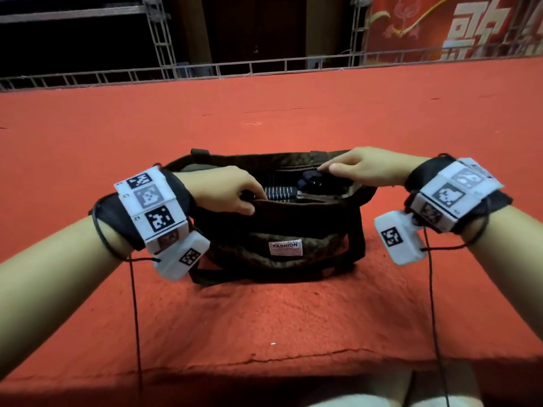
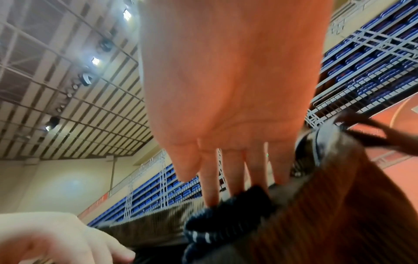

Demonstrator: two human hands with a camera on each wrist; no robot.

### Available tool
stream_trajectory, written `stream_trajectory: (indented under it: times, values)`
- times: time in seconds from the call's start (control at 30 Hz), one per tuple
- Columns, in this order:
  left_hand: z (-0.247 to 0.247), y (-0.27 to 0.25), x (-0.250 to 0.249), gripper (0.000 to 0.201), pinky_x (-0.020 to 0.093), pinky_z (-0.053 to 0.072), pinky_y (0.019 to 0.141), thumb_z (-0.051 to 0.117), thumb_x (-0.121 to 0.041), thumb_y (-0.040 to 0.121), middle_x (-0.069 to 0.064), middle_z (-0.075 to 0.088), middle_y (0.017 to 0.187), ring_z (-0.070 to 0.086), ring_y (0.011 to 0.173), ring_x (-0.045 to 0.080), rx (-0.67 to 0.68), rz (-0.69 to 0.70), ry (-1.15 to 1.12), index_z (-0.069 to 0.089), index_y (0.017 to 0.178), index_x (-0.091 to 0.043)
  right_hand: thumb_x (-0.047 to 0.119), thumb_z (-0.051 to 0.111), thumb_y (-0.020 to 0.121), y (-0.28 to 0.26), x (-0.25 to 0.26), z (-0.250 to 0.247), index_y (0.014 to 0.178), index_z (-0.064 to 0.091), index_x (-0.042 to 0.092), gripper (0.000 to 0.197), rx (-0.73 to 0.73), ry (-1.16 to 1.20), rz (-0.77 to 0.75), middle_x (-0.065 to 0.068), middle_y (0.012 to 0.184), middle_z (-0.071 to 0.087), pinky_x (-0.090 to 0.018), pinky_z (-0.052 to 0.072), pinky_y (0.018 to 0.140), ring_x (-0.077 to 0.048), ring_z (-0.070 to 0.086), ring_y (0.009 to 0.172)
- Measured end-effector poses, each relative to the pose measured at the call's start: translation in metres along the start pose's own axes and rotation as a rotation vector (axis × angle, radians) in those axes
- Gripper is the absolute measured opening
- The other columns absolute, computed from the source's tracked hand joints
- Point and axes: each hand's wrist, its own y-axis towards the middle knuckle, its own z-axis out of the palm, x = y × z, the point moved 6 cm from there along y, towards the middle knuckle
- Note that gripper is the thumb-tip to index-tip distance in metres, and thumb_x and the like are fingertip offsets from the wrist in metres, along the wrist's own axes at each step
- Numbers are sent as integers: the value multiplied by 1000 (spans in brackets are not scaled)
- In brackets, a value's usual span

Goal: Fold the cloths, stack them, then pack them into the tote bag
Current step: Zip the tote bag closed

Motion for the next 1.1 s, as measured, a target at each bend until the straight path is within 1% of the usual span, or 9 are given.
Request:
stream_trajectory:
  times: [0.07,0.2,0.3,0.47,0.57,0.63,0.73,0.93,1.1]
  values:
    - [-12,-8,-5,31,23,43,87,62,-24,87,-8,65,111,58,99,7,-33,-5,-22,64,118,-23,18,45,97,-12,-2,-13,114,67,19,27,-142,45,-43,4,106,67,-17,35,74,-11,58,97]
    - [-45,-14,-25,17,3,42,60,59,-22,90,-22,59,79,54,66,-12,-159,-27,-177,68,105,-24,10,56,90,-30,-14,-22,94,72,15,18,-340,142,-85,-5,90,72,-28,44,74,-22,64,89]
    - [-67,3,-49,17,2,39,60,59,-21,91,-10,65,88,58,76,0,-223,27,-191,69,105,-20,22,69,81,-29,-19,-2,92,72,25,11,-218,-4,-123,-3,94,69,-33,43,79,-23,58,97]
    - [-57,69,-60,32,27,43,87,59,-23,89,4,63,119,58,107,22,-124,-30,16,61,119,-14,38,66,82,-22,-22,15,98,70,29,19,-144,-396,-106,12,97,57,-26,18,79,-15,43,112]
    - [-39,96,-55,50,31,40,88,59,-28,90,12,55,128,52,112,27,25,-139,71,46,134,-8,33,57,89,-24,-20,7,94,60,19,15,-112,-321,-94,1,87,62,-28,32,83,-25,56,95]
    - [-38,104,-58,48,29,39,82,57,-27,92,14,56,122,52,103,24,79,-138,37,47,133,-5,35,56,89,-27,-21,4,95,46,18,21,-19,-338,-16,0,81,55,-30,33,74,-27,52,86]
    - [-48,105,-70,39,25,37,85,55,-31,93,8,55,128,52,110,22,26,-58,-34,54,127,-11,30,59,87,-29,-23,-5,111,48,17,29,-2,-393,1,-3,94,51,-32,31,83,-25,47,97]
    - [-40,87,-86,41,29,49,74,54,-56,81,-4,58,86,56,78,13,200,7,-350,60,99,-20,6,69,74,-21,-31,-29,97,63,4,23,-394,-140,-124,0,85,48,-25,24,70,-29,48,97]
    - [-31,92,-86,13,28,50,66,69,-17,81,-1,61,78,58,67,14,154,-8,-129,61,92,-16,15,63,78,-18,-65,-29,109,56,15,32,-595,203,-75,-5,112,52,-24,26,88,-23,43,112]
